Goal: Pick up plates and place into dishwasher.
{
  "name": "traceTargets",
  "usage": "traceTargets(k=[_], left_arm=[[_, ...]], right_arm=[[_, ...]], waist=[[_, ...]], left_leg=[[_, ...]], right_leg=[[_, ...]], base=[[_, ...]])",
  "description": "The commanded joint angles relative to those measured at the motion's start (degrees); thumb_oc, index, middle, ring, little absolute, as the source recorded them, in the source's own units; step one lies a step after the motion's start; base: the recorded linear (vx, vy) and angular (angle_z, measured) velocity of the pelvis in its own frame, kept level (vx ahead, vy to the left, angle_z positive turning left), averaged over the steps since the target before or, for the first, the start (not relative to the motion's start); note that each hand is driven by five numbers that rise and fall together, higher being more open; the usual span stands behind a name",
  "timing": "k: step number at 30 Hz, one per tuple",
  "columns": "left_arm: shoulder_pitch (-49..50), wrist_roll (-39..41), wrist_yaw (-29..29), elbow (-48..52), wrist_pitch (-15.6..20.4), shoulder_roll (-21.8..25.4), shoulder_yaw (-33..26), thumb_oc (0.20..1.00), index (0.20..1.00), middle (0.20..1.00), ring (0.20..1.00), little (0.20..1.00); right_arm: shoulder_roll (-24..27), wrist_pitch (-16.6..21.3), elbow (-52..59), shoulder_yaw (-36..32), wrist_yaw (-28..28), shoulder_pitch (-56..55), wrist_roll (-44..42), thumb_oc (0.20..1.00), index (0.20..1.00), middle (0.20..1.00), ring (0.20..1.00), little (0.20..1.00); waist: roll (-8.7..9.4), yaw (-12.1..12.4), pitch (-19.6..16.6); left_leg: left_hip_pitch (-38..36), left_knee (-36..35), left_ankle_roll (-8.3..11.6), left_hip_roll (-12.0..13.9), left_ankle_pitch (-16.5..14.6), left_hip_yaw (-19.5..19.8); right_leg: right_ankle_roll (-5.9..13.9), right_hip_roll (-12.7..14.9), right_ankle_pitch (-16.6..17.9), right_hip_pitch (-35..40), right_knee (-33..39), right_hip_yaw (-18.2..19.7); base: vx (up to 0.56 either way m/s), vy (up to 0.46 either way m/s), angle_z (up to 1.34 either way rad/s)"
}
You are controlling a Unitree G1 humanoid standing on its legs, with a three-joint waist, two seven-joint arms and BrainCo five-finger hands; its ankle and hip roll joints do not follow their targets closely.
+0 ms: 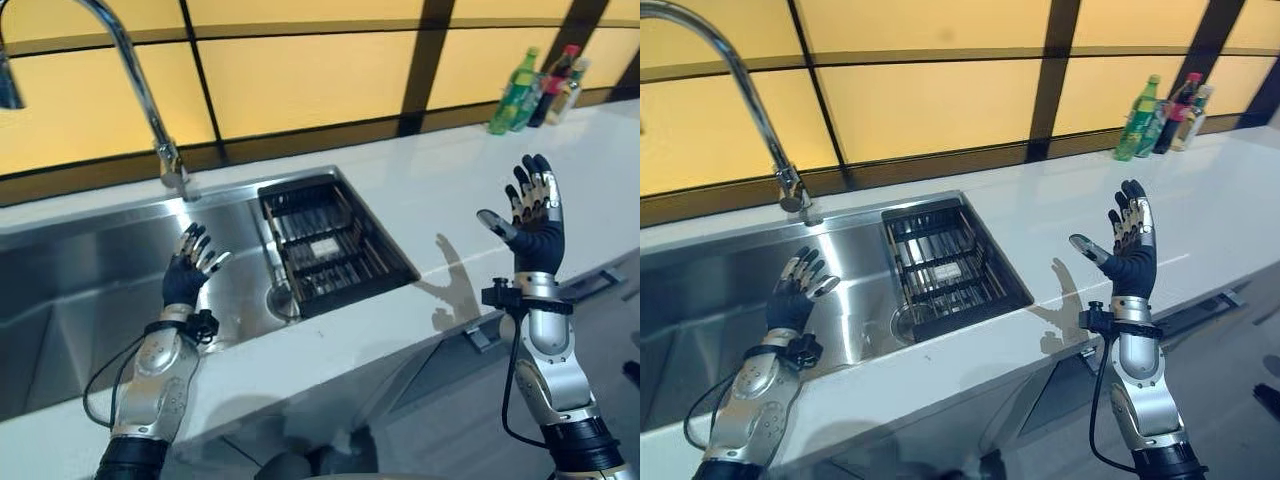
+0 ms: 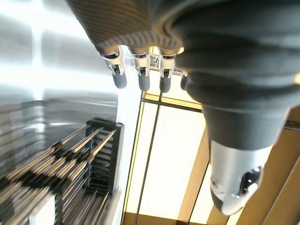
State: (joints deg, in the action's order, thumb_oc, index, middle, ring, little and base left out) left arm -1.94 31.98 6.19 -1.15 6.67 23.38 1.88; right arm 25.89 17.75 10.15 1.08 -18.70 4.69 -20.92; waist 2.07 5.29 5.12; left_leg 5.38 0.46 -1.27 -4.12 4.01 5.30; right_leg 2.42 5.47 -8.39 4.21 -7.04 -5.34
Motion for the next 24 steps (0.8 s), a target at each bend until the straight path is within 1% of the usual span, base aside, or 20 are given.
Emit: traceTargets(k=[1, 3, 5, 6, 8, 10, 12, 14, 15, 16, 17, 18, 20, 24], left_arm=[[-4.9, -3.18, 0.43, 3.78, 2.91, 0.63, 1.67, 1.0, 1.0, 1.0, 1.0, 1.0], [-5.49, -2.98, 1.48, 4.87, 2.41, 0.32, 2.48, 1.0, 1.0, 1.0, 1.0, 1.0], [-4.89, -4.57, 3.53, 6.32, 3.01, 0.04, 2.26, 1.0, 1.0, 1.0, 1.0, 1.0], [-4.63, -4.62, 3.95, 6.79, 3.05, 0.05, 2.11, 1.0, 1.0, 1.0, 1.0, 1.0], [-3.88, -4.27, 4.29, 7.64, 3.58, -0.07, 1.55, 1.0, 1.0, 1.0, 1.0, 1.0], [-3.61, -3.71, 4.73, 8.41, 4.55, -0.17, 0.96, 1.0, 1.0, 1.0, 1.0, 1.0], [-3.7, -2.53, 4.69, 8.54, 4.77, -0.42, 1.0, 1.0, 1.0, 1.0, 1.0, 1.0], [-4.67, -1.82, 4.08, 8.19, 4.73, -1.25, 1.9, 1.0, 1.0, 1.0, 1.0, 1.0], [-5.53, -1.55, 3.22, 7.53, 4.76, -1.64, 2.62, 1.0, 1.0, 1.0, 1.0, 1.0], [-6.77, -1.92, 2.6, 6.94, 4.93, -2.37, 3.98, 1.0, 1.0, 1.0, 1.0, 1.0], [-7.34, -2.26, 2.57, 6.76, 5.01, -2.71, 4.57, 1.0, 1.0, 1.0, 1.0, 1.0], [-7.74, -2.67, 3.09, 6.34, 5.37, -2.8, 4.96, 1.0, 1.0, 1.0, 1.0, 1.0], [-8.11, -2.69, 4.32, 5.6, 5.93, -3.04, 5.31, 1.0, 1.0, 1.0, 1.0, 1.0], [-8.66, -2.7, 4.33, 5.64, 5.04, -3.46, 4.95, 1.0, 1.0, 1.0, 1.0, 1.0]], right_arm=[[0.35, 1.3, 0.56, -0.64, -1.43, 5.61, 0.79, 1.0, 1.0, 1.0, 1.0, 1.0], [0.04, -0.39, 1.08, -0.35, -1.03, 5.63, 0.21, 1.0, 1.0, 1.0, 1.0, 1.0], [-0.15, -2.57, 1.69, -0.14, 1.44, 5.28, -1.58, 1.0, 1.0, 1.0, 1.0, 1.0], [-0.06, -2.94, 1.96, -0.12, 1.76, 4.97, -1.59, 1.0, 1.0, 1.0, 1.0, 1.0], [0.35, -3.9, 2.47, 0.25, 2.9, 4.51, -2.71, 1.0, 1.0, 1.0, 1.0, 1.0], [0.58, -4.44, 2.36, 0.78, 4.22, 4.4, -3.06, 1.0, 1.0, 1.0, 1.0, 1.0], [0.82, -4.83, 2.01, 1.62, 4.94, 4.7, -3.04, 1.0, 1.0, 1.0, 1.0, 1.0], [0.85, -5.03, 1.36, 2.77, 4.78, 4.89, -2.46, 1.0, 1.0, 1.0, 1.0, 1.0], [0.88, -4.76, 0.79, 2.67, 4.4, 4.88, -2.09, 1.0, 1.0, 1.0, 1.0, 1.0], [1.03, -4.58, 0.0, 2.79, 3.99, 5.02, -1.85, 1.0, 1.0, 1.0, 1.0, 1.0], [1.06, -4.48, -0.68, 2.98, 3.85, 5.36, -1.84, 1.0, 1.0, 1.0, 1.0, 1.0], [0.75, -4.06, -2.2, 3.53, 4.34, 5.92, -2.55, 1.0, 1.0, 1.0, 1.0, 1.0], [-0.11, -4.49, -2.9, 4.82, 3.79, 6.58, -2.71, 1.0, 1.0, 1.0, 1.0, 1.0], [-0.89, -5.71, -2.19, 5.04, 3.8, 6.07, -1.52, 1.0, 1.0, 1.0, 1.0, 1.0]], waist=[[0.3, -0.65, -2.11], [0.45, -0.53, -2.59], [0.83, 0.38, -3.41], [0.82, 0.42, -3.65], [1.13, 1.13, -4.02], [1.38, 1.92, -3.95], [1.43, 2.31, -3.72], [1.3, 1.79, -3.34], [1.51, 1.03, -3.17], [1.86, 0.06, -2.95], [1.81, -0.44, -2.87], [1.44, -0.99, -3.09], [0.96, -1.3, -3.48], [0.18, -1.7, -4.28]], left_leg=[[-4.54, 5.55, 0.57, 0.95, -7.66, 1.22], [-4.86, 5.22, 1.14, 1.81, -7.85, 2.68], [-5.21, 4.98, 2.35, 3.61, -7.89, 2.89], [-5.29, 4.77, 2.65, 4.11, -7.76, 3.03], [-5.05, 5.04, 3.86, 5.58, -7.48, 2.93], [-3.71, 6.66, 4.83, 6.66, -7.14, 2.99], [-2.76, 7.92, 5.14, 6.87, -6.52, 3.22], [-1.21, 10.32, 5.73, 7.3, -5.0, -1.46], [-0.47, 12.42, 6.06, 7.68, -4.96, -5.31], [-0.1, 14.41, 6.01, 7.32, -5.81, -9.47], [-0.28, 14.41, 5.73, 6.89, -6.65, -10.68], [-1.36, 11.9, 5.4, 6.81, -7.24, -11.8], [-3.76, 7.41, 4.88, 6.21, -6.64, -10.32], [-6.33, 2.35, 4.96, 6.95, -5.23, -10.67]], right_leg=[[4.6, 3.22, 11.26, -2.65, 6.0, 7.8], [4.64, 2.92, 10.21, -2.26, 5.72, 7.14], [4.45, 2.91, 9.9, -1.4, 7.05, 4.77], [4.26, 2.66, 9.91, -1.17, 7.5, 4.4], [3.68, 2.3, 9.99, -0.63, 8.73, 2.62], [2.75, 1.54, 9.98, -0.04, 9.68, 1.38], [2.2, 1.12, 9.9, 0.21, 10.0, 0.36], [1.5, 0.86, 9.77, 0.9, 10.32, -2.64], [1.35, 1.1, 9.86, 1.29, 10.54, -4.44], [1.18, 1.52, 9.94, 1.56, 10.65, -6.5], [1.22, 1.55, 9.92, 1.63, 10.65, -7.32], [1.19, 1.34, 9.8, 1.46, 10.42, -7.74], [1.25, 0.77, 10.22, 1.63, 11.09, -6.45], [1.6, 0.63, 10.22, 2.19, 11.76, -5.95]], base=[[0.06, -0.2, 0.84], [0.04, -0.25, 0.79], [0.02, -0.334, 0.89], [0.01, -0.329, 0.51], [0.0, -0.284, 0.43], [-0.03, -0.253, 0.39], [-0.07, -0.16, 0.31], [-0.11, -0.105, 0.46], [-0.12, -0.055, 0.76], [-0.11, -0.027, 1.03], [-0.09, 0.017, 1.13], [-0.01, 0.071, 1.09], [0.03, 0.088, 0.54], [0.03, 0.055, 0.02]])
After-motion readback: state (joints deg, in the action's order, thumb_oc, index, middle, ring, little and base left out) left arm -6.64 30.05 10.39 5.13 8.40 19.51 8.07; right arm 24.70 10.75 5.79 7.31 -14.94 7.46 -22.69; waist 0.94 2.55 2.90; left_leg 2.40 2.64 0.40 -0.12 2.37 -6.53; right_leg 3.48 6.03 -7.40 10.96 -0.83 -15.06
